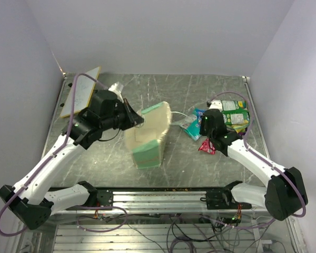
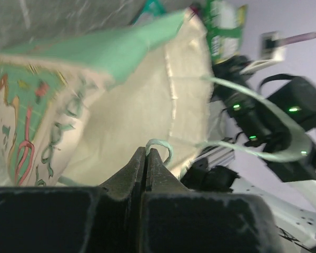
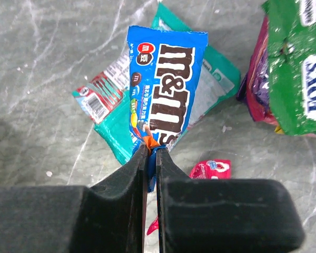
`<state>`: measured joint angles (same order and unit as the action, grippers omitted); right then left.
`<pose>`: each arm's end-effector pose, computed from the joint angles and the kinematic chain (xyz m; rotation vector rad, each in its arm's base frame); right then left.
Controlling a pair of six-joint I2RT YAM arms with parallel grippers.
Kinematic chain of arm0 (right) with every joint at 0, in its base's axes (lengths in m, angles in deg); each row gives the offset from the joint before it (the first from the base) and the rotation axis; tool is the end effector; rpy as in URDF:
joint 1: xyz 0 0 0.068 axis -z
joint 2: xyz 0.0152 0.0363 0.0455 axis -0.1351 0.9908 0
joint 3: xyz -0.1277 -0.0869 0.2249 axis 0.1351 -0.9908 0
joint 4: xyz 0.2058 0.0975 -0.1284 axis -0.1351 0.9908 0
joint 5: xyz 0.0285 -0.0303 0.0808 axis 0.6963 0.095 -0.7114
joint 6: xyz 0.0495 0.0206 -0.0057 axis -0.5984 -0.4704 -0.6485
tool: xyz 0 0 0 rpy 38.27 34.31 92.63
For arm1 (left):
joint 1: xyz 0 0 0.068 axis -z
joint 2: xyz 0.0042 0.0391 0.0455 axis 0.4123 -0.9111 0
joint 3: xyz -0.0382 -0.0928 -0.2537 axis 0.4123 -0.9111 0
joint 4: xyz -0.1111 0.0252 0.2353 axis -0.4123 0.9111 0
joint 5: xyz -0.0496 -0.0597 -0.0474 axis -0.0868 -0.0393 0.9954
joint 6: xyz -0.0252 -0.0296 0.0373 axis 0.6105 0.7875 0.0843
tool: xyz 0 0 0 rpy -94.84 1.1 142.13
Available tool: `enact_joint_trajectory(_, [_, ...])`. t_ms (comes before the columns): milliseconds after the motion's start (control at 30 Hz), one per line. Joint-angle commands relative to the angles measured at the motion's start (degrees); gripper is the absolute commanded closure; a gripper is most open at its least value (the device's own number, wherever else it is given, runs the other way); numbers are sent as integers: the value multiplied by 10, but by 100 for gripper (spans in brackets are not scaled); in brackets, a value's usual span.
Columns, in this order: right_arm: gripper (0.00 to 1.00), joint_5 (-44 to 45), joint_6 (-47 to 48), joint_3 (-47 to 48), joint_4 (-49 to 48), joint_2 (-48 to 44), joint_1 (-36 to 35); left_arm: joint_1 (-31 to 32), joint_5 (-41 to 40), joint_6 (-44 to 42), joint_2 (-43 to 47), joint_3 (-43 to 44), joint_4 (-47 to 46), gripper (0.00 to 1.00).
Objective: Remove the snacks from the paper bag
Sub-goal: Place the snack at the center of the board.
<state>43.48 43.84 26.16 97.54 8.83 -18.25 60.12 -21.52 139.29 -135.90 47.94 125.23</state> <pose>0.2308 0.0985 0.2367 0.0750 2.1449 0.0604 0.1799 -0.1345 0.3949 -0.2168 2.2106 -1.0071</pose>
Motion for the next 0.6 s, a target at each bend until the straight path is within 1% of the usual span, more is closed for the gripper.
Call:
enact_joint_trajectory(0, [100,-38,-12,-19,-14,23,9,-7,-15,25,29,-46,1,93])
enact_joint_trajectory(200, [100,-30,-13,-30,-26,50,12,-7,-35,28,50,-34,43,93])
enact_joint_trajectory(267, [100,-34,-20,-31,-21,54,13,-8,-36,25,46,-18,51,89])
enact_joint_trajectory(300, [100,-40,-26,-33,-19,55,13,-8,-36,24,44,-10,54,85])
enact_joint_trajectory(367, [100,-58,-32,-34,-15,51,13,-8,-36,20,38,6,61,74])
enact_joint_trajectory(433, [97,-64,-39,-33,-4,45,13,-7,-39,17,36,23,69,65])
enact_joint_trajectory(533, [93,-59,-56,-33,23,26,13,-8,-55,8,39,46,88,55])
enact_joint_trajectory(567, [92,-56,-65,-34,32,18,13,-8,-61,5,39,53,98,48])
